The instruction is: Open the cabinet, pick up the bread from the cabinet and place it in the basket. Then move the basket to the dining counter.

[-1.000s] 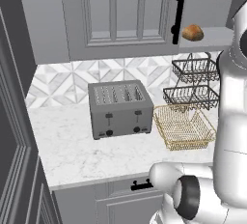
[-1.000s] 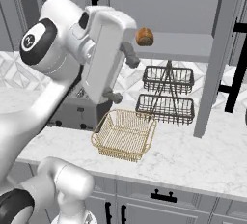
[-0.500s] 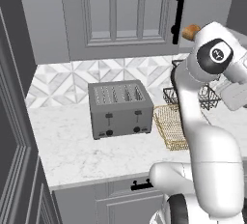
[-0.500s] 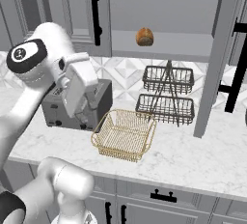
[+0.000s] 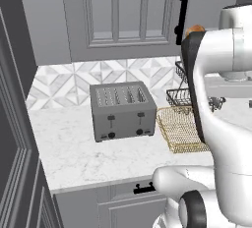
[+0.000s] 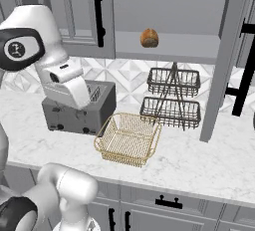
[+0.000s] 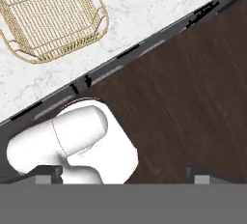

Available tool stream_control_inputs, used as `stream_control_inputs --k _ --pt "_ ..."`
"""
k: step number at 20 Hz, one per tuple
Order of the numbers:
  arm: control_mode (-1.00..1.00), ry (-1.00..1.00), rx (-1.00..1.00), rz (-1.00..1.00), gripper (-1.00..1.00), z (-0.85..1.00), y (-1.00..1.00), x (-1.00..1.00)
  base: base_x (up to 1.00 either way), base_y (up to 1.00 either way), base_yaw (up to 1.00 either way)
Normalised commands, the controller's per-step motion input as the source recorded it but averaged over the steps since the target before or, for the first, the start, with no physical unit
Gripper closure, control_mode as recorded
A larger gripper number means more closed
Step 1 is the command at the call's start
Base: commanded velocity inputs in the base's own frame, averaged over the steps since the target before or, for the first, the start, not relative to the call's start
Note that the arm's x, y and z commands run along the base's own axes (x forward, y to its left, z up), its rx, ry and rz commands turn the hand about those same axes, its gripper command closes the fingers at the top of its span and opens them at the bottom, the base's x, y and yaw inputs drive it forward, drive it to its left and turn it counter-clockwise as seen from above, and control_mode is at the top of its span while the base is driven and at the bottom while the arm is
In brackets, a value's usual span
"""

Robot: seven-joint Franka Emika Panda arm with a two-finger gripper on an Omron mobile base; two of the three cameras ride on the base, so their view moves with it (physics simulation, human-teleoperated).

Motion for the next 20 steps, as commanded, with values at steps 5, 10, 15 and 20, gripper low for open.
stream_control_inputs --k 5,10,15,20 --pt "-1.0 -0.46 0.1 0.44 -1.0 0.08 0.06 0.5 0.0 0.0 0.0" --pt "-1.0 -0.64 0.0 0.19 -1.0 0.4 0.14 0.53 0.0 0.0 0.0" --pt "-1.0 -0.57 -0.06 0.17 -1.0 0.66 0.27 0.54 0.0 0.0 0.0" --pt "-1.0 -0.28 -0.24 0.07 -1.0 0.88 0.1 0.63 0.0 0.0 0.0"
